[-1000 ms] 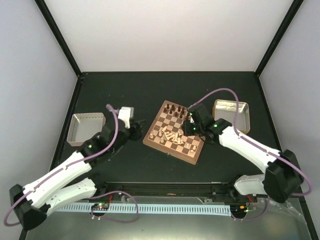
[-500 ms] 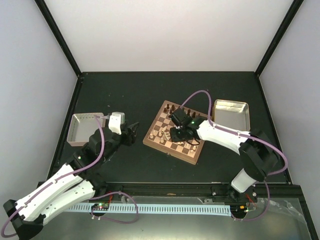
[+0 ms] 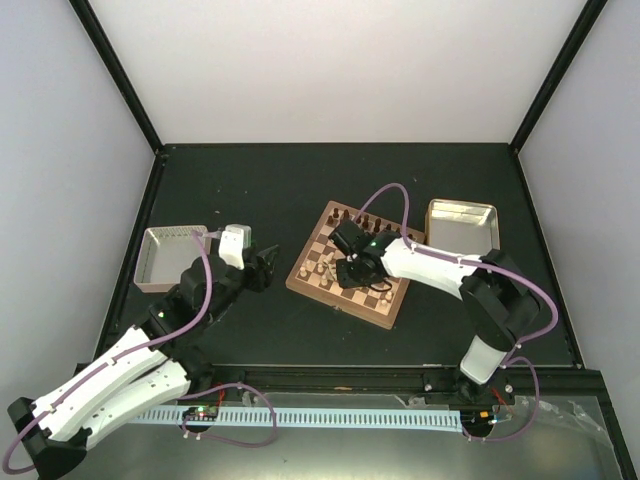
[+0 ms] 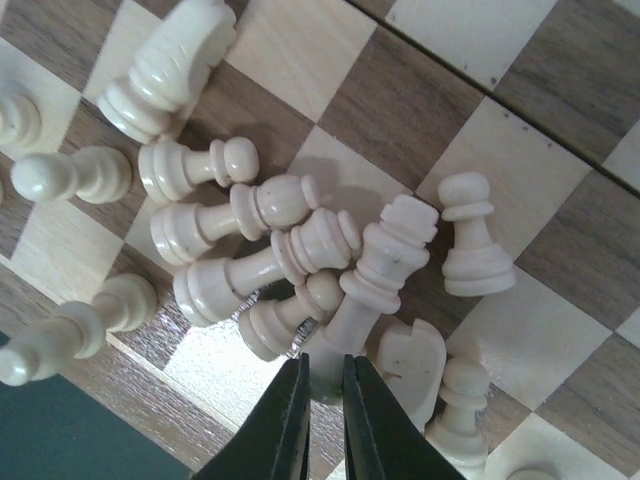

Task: Set up the chess pieces on the board
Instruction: Pick up the chess piece from the chessboard.

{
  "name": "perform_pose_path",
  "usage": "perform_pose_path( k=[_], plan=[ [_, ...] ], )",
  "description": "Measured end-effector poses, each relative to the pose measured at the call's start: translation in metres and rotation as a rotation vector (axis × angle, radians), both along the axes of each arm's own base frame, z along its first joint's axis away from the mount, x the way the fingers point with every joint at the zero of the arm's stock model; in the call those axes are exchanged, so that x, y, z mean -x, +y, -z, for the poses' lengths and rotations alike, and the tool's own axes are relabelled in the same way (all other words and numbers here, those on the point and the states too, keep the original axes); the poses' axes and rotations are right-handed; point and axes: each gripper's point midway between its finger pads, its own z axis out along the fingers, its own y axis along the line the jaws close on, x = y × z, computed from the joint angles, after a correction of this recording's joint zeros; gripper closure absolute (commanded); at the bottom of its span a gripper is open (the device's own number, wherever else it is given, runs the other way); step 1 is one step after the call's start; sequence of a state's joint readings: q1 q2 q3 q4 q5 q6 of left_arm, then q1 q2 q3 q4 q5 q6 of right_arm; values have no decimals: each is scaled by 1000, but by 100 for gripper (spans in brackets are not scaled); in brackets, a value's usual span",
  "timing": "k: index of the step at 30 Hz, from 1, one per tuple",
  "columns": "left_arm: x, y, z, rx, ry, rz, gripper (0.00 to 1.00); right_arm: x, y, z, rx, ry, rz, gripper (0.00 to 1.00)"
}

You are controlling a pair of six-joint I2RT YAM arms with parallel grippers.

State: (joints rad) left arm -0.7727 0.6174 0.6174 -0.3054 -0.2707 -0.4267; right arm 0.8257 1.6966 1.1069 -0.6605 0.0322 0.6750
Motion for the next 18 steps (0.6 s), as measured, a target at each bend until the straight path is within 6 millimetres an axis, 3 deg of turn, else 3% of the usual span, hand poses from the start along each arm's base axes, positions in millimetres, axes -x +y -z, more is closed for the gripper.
perform_pose_path(
  k=[10, 18],
  plan=[
    [0, 0, 0, 0, 0, 0, 38, -4, -1, 4, 45, -13, 13, 78],
    [0, 0, 0, -1, 0, -1, 38, -12, -1, 8, 71, -31, 24, 79]
  ],
)
